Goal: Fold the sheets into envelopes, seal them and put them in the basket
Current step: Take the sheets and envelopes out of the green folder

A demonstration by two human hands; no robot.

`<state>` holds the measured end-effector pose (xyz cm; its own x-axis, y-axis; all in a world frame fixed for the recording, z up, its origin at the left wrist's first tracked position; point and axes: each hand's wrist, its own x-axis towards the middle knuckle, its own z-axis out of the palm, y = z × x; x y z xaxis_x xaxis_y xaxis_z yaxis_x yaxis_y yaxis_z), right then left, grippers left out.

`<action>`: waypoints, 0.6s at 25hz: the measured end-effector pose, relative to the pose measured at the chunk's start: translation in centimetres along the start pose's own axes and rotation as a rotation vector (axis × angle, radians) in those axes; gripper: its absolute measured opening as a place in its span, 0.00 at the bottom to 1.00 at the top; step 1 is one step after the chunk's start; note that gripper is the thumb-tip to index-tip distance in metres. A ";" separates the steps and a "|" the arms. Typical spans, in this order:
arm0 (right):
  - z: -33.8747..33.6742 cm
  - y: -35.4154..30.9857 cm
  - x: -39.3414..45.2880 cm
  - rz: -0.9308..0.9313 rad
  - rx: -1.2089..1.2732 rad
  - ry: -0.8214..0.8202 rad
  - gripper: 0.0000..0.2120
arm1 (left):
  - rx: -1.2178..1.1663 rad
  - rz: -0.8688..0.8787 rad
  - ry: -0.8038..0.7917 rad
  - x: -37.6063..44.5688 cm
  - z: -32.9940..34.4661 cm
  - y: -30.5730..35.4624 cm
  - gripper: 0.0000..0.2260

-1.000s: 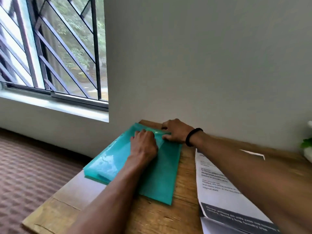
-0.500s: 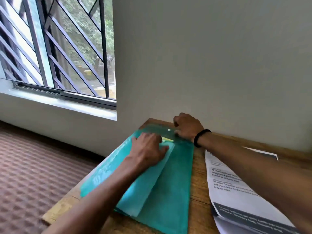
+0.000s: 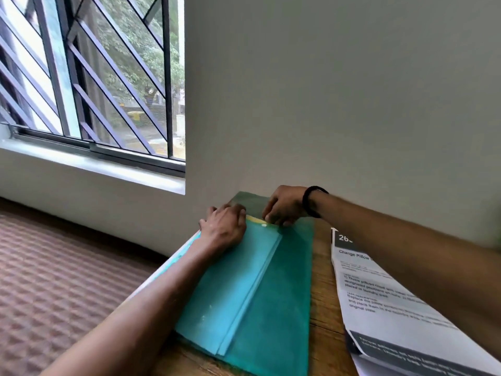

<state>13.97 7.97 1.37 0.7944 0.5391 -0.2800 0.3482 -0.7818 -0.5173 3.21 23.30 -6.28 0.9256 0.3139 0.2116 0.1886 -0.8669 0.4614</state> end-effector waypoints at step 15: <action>-1.2 -0.4 1.6 0.111 0.151 -0.256 0.08 | -0.032 0.218 0.439 0.4 -0.2 -0.8 0.19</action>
<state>15.76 8.76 2.12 0.6659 0.5292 -0.5259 0.1732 -0.7953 -0.5809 3.32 24.18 -6.35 0.7156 0.2656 0.6461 -0.0111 -0.9205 0.3907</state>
